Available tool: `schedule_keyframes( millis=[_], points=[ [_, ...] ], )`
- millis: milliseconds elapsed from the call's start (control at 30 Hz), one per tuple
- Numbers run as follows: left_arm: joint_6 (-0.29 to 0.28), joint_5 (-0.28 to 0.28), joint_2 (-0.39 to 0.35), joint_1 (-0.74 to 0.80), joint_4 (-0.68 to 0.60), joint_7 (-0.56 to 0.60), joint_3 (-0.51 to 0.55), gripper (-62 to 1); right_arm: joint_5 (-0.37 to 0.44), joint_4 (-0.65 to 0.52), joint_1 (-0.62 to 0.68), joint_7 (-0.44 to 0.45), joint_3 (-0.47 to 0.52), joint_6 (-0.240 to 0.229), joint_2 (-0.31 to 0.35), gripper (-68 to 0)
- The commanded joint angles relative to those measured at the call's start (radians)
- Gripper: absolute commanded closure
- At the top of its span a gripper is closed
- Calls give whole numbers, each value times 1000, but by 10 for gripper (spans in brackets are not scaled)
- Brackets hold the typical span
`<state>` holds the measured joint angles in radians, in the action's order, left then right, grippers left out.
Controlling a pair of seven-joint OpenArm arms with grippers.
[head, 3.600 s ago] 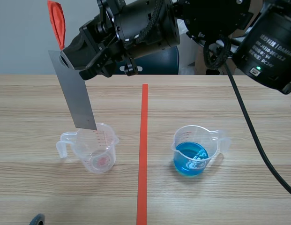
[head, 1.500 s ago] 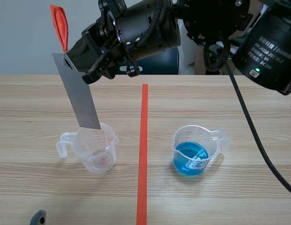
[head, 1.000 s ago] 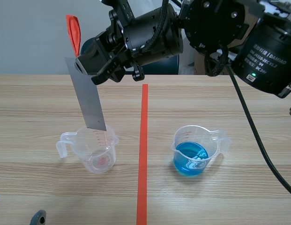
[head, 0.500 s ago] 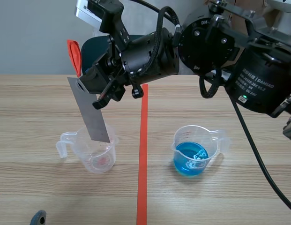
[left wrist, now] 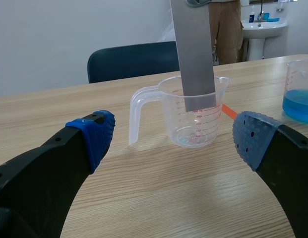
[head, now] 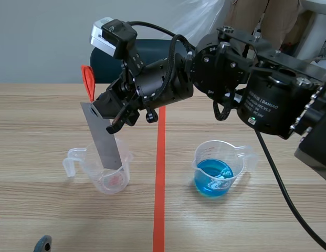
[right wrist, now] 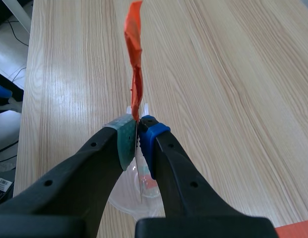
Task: Do the redox reaction experiment. put the plate into the left beaker
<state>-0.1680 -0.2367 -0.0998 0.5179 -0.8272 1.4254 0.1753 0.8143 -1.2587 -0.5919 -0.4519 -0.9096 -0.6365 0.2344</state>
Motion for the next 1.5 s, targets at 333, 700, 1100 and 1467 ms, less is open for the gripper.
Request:
schedule_keyframes(
  millis=[333, 700, 1100, 1467],
  points=[
    [-3, 3, -1, 3, -22, 14, -1, -508, -106, 25, -6, 126, 13, -19, -16, -4],
    [-3, 3, -1, 3, -22, 14, -1, -508, -185, 26, 16, 182, 12, -19, -16, -4],
    [-3, 3, -1, 3, -22, 14, -1, -508, -298, 28, 47, 256, 12, -19, -17, -4],
    [-3, 3, -1, 3, -22, 14, -1, -508, -336, 134, 48, 332, 12, -19, -43, -4]
  ],
)
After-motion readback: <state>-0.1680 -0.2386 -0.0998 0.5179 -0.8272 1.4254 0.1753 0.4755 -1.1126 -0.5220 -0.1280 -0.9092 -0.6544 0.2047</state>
